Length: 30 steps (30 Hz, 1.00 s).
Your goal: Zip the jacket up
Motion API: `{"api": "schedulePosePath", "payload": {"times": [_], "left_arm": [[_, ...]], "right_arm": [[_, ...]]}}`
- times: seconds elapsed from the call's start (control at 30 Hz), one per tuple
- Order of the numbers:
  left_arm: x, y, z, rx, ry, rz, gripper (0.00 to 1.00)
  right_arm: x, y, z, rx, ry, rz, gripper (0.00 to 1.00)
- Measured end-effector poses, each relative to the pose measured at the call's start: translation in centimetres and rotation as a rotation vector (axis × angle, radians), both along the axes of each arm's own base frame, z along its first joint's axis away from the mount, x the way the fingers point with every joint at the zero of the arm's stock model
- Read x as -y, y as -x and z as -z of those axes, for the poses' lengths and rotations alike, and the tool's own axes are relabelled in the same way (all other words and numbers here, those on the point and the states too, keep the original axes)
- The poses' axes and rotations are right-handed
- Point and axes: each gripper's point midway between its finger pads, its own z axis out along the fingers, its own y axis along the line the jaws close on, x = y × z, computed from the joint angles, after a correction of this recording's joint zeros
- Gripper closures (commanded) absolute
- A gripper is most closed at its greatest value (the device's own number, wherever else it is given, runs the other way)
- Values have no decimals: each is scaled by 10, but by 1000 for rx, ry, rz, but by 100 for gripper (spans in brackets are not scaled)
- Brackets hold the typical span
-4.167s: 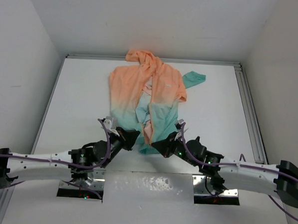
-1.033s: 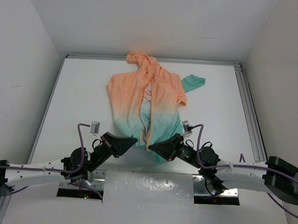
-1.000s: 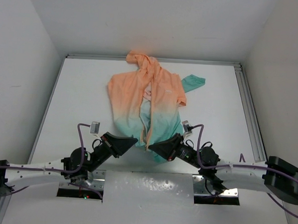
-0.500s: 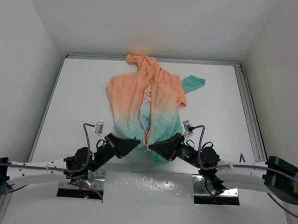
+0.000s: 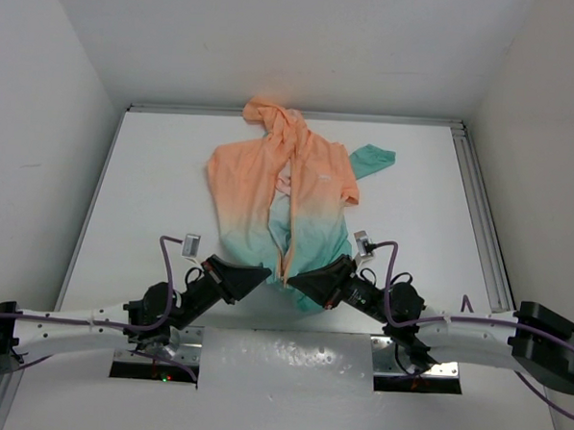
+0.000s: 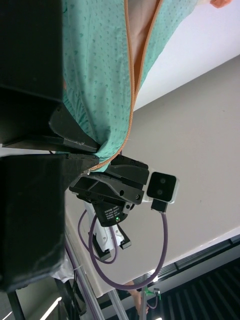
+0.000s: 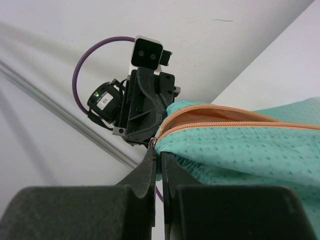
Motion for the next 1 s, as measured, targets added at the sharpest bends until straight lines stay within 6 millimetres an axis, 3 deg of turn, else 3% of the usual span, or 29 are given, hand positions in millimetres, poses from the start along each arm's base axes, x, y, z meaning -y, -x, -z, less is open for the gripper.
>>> {"api": "schedulePosePath", "payload": {"times": [1.0], "left_arm": [[5, 1, 3, 7, -15, 15, 100]], "right_arm": [[1, -5, 3, -8, 10, 29, 100]]}}
